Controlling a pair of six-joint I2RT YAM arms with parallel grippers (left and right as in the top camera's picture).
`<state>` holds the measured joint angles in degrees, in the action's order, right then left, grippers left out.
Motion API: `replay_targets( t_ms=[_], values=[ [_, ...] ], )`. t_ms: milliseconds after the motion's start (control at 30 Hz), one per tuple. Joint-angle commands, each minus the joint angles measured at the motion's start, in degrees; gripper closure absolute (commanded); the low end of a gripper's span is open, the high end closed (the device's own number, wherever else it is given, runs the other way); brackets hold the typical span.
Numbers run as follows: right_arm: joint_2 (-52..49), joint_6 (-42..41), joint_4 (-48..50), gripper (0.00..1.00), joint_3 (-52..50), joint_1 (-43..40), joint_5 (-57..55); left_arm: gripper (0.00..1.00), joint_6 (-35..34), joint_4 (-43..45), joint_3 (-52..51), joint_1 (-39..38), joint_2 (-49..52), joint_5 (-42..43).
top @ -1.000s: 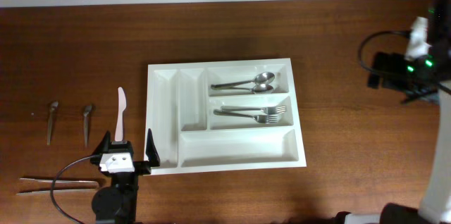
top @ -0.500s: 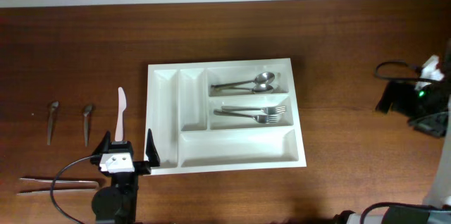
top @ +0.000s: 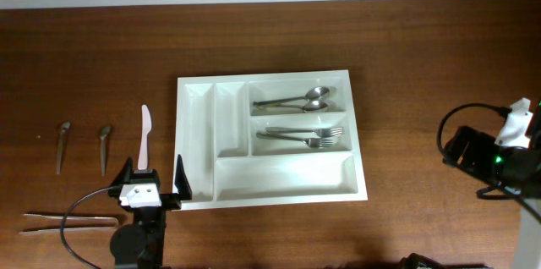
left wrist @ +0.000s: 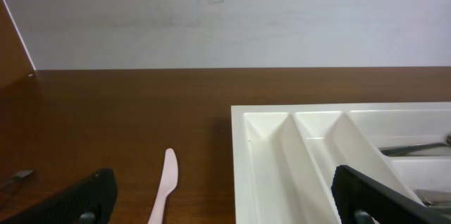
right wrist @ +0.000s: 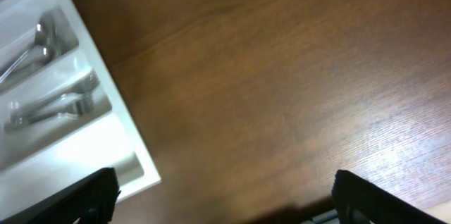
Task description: Pack container
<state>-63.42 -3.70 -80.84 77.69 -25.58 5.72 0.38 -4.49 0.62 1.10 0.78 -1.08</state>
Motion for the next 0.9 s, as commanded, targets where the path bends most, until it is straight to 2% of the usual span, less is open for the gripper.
replay_targets(
  t_ms=[0,200,600,867],
  values=[
    [-0.26,0.33,2.54,0.01,-4.98,-0.31,-2.93,0.01,0.70,-0.26,-0.13,0.35,-0.44,-0.22],
    [-1.36,0.31,5.86,0.01,-10.73,-0.31,-0.76,0.01,0.70,-0.26,-0.13,0.35,-0.44,-0.22],
    [-3.61,0.31,10.69,0.01,-10.80,-0.33,-8.37,0.01,0.70,-0.26,-0.13,0.35,-0.44,-0.22],
    [-8.31,0.33,13.73,0.01,-10.80,-0.31,-8.37,0.01,0.70,-0.26,-0.13,0.35,-0.44,-0.22]
  ],
)
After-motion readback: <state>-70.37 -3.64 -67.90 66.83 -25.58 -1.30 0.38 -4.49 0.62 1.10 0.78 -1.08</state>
